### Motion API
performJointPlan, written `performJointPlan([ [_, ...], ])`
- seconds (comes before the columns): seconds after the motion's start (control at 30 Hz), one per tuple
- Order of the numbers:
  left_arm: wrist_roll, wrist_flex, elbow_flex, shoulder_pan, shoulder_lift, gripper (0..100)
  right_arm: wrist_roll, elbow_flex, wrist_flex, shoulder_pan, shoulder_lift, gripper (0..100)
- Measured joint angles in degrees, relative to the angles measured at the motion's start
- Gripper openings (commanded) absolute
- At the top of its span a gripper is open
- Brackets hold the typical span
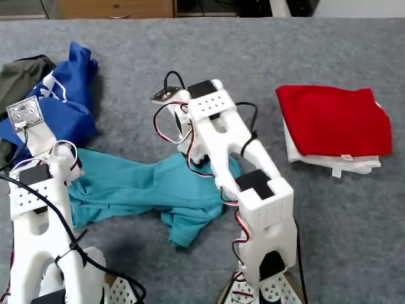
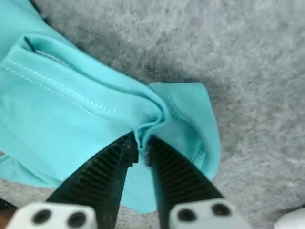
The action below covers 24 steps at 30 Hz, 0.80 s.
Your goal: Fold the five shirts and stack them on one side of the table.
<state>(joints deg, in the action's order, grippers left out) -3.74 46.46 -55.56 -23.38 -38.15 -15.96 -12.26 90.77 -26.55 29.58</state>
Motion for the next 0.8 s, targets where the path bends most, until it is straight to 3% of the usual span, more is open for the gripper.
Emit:
performJointPlan([
  [0.8,0.0,0.0,-0.09,0.0,0.0,2,-2.64,-11.69,2.2,7.21,0.09,1.6],
])
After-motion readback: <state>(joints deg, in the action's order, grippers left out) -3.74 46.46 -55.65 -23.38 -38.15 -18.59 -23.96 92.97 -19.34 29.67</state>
